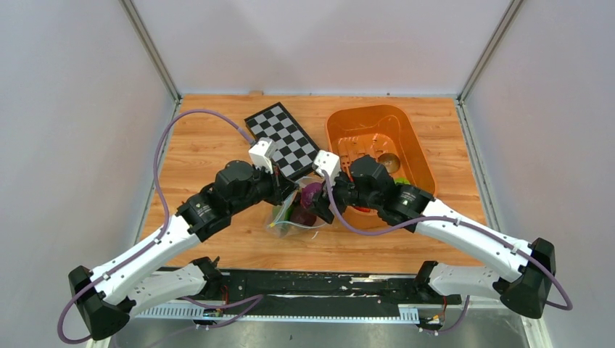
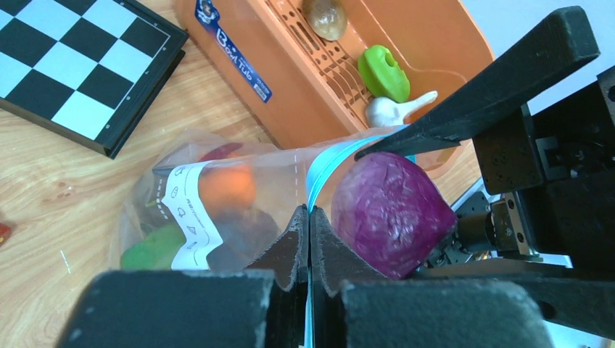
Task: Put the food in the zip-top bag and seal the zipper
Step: Place the fake vegetable in the zipper food storage bag, then pick up the fake fruit from the bin.
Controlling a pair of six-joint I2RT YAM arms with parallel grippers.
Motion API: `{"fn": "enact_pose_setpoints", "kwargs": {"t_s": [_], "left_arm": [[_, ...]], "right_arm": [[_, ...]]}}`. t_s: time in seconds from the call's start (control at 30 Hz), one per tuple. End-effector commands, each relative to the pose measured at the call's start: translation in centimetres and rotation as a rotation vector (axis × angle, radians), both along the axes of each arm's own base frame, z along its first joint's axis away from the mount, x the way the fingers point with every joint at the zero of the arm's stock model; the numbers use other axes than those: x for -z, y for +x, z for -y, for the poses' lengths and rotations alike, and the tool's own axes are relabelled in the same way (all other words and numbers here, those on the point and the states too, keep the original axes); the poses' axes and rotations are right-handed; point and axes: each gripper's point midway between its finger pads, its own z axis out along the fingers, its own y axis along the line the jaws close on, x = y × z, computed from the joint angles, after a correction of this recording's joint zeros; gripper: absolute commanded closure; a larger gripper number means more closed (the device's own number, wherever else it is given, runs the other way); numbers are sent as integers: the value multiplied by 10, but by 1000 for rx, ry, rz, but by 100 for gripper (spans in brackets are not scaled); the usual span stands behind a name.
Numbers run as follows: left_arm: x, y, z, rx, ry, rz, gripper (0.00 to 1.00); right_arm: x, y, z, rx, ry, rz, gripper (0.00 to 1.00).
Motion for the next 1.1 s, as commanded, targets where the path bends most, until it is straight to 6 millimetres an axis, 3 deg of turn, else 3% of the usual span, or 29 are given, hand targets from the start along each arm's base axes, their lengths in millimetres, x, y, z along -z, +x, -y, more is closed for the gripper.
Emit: {"fn": "enact_pose_setpoints", "kwargs": {"t_s": [0.0, 0.3, 0.5, 0.63, 0.77, 0.93, 1.07], "left_arm": [[-18, 7, -5, -44, -47, 59, 100], [-22, 10, -11, -94, -68, 65, 100], [-20, 10, -15, -106, -64, 65, 100], [-18, 13, -15, -117, -62, 66, 100], [-22, 13, -14, -112, -67, 69, 100], [-19, 12, -14, -110, -65, 65, 100], [-20, 10, -15, -108, -68, 69, 100]], "right_arm": [[-26, 36, 5, 193, 29, 101, 29], [-42, 19, -23, 69, 177, 62, 13], [-68, 8, -15, 43, 253, 105, 10], [-91, 10, 9, 126, 340, 189, 9], [-88, 45, 49, 410, 335, 245, 4], [-50, 88, 99, 725, 150, 177, 3], [-7, 118, 138, 914, 23, 6, 3]]}}
